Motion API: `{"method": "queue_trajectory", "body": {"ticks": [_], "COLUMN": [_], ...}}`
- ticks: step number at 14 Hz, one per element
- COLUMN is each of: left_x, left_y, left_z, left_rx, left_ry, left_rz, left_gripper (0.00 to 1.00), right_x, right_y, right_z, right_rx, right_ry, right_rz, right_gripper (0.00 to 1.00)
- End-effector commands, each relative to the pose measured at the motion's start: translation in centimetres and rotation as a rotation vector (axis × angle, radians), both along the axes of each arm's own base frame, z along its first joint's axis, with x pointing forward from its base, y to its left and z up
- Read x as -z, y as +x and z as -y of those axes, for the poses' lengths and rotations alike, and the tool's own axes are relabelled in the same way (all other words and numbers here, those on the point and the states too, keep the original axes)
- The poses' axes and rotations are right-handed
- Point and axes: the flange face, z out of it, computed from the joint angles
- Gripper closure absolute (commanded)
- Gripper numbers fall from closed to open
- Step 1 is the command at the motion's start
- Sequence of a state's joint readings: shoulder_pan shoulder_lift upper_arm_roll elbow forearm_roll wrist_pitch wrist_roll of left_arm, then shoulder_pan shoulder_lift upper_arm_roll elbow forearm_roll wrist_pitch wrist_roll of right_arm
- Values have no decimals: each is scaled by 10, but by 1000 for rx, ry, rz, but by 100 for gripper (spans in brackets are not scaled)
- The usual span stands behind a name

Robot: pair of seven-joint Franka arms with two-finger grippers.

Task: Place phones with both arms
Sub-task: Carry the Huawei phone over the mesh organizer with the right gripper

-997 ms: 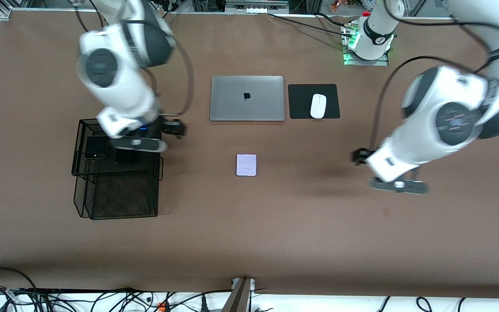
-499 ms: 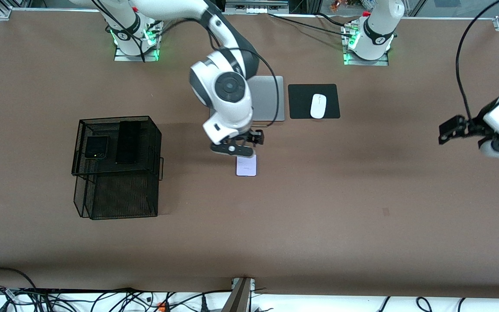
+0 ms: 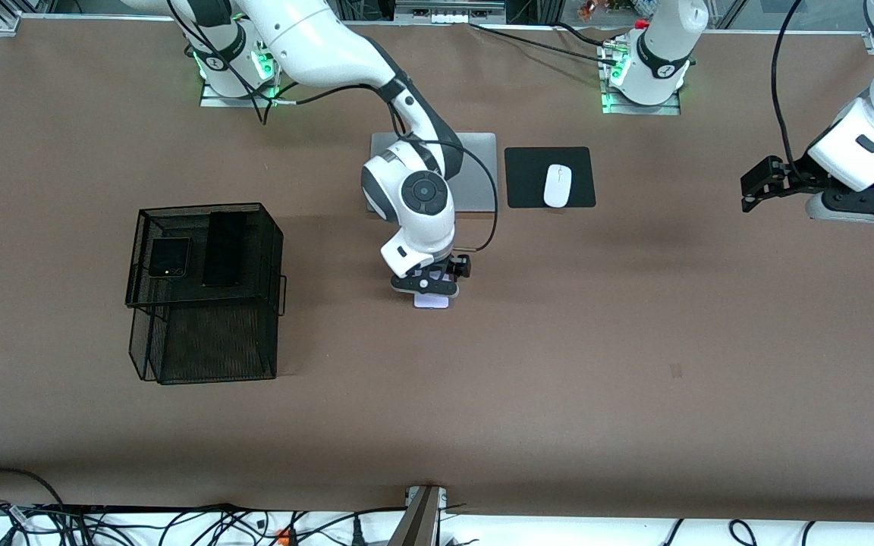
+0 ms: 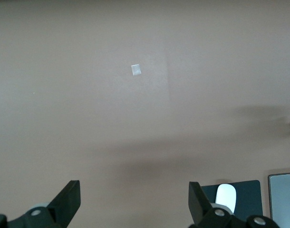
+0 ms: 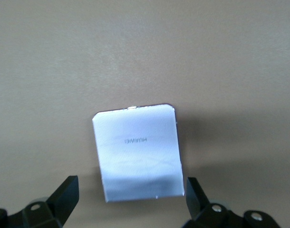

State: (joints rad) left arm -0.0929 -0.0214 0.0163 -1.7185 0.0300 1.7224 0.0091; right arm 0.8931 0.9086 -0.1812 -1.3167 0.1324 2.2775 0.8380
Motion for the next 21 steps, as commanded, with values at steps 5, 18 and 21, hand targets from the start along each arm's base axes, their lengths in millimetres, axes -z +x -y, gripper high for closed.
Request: {"method": "queue_trajectory", "body": {"ticks": [5, 18, 21], "left_x": [-6, -8, -8], "left_y": [-2, -1, -1], "left_z": [0, -5, -5], "left_rx": [-1, -8, -5], "left_ry": [15, 16, 17], "left_rz": [5, -23, -24], "left_gripper": [0, 0, 0], "right_x": [28, -182, -222], "right_y": [4, 32, 74], "right_z": [-2, 59, 145], "right_rx": [-18, 40, 36], "right_ry": [2, -8, -24], "right_rz": [41, -53, -108], "right_gripper": [0, 77, 76]}}
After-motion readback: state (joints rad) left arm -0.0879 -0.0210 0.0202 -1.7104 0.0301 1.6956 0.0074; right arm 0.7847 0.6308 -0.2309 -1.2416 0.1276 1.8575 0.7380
